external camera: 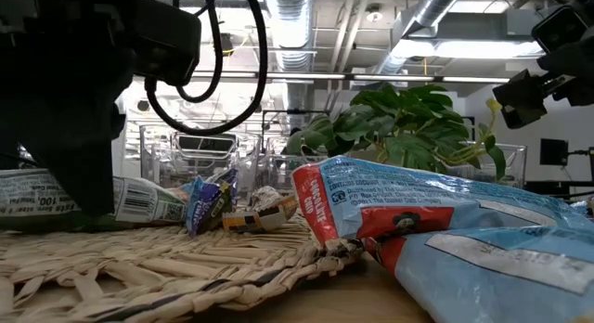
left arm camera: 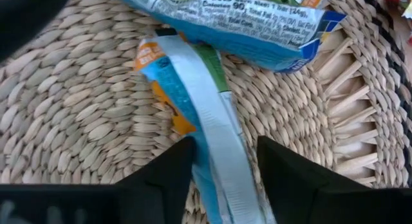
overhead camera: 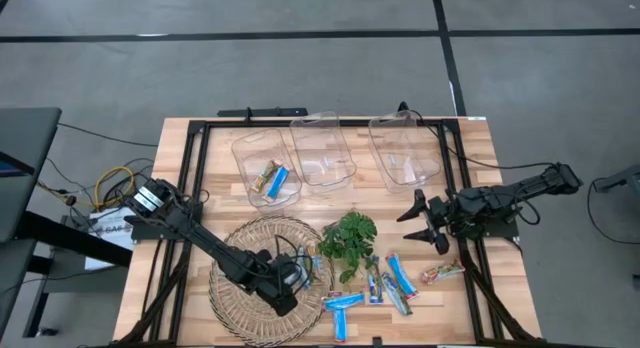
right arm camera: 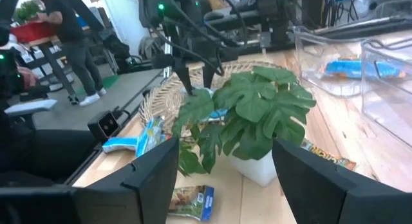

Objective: Pick and place Granola Bars by type
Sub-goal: Put the left yellow granola bar into the left transparent bin

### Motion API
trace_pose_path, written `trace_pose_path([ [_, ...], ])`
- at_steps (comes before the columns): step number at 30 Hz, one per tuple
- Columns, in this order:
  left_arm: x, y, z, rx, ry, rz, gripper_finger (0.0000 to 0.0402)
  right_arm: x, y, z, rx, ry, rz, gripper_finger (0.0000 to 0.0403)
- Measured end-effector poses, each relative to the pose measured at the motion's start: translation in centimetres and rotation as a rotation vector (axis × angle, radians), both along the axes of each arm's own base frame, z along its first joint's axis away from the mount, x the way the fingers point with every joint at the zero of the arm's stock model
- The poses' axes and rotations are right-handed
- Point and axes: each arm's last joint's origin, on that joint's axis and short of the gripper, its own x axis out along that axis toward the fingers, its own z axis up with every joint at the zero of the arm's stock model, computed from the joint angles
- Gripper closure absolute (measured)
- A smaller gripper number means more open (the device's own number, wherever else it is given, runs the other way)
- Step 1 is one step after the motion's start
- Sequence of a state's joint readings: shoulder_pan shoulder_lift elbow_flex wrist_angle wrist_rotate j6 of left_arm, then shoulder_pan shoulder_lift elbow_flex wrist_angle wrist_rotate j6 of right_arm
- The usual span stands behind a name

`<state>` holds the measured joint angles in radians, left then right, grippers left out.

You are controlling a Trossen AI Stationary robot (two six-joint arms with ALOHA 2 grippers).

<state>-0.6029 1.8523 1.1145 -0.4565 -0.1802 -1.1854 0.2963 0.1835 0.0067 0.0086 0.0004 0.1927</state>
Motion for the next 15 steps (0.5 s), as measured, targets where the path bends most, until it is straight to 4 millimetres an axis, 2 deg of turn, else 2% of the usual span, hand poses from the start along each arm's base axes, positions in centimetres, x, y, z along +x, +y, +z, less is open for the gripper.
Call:
trace_pose_path([
  [9,0.02,-0.01,0.02,0.016,-0.005,-0.038,0.0353,0.03,0.01,-0.04,-0.002,0.005,0.0,0.0159],
  [15,0.16,-0.2,0.23,0.001,-0.021,-0.099,0.0385,0.03,0.01,-0.05,-0.002,0.006,0.0,0.0159],
])
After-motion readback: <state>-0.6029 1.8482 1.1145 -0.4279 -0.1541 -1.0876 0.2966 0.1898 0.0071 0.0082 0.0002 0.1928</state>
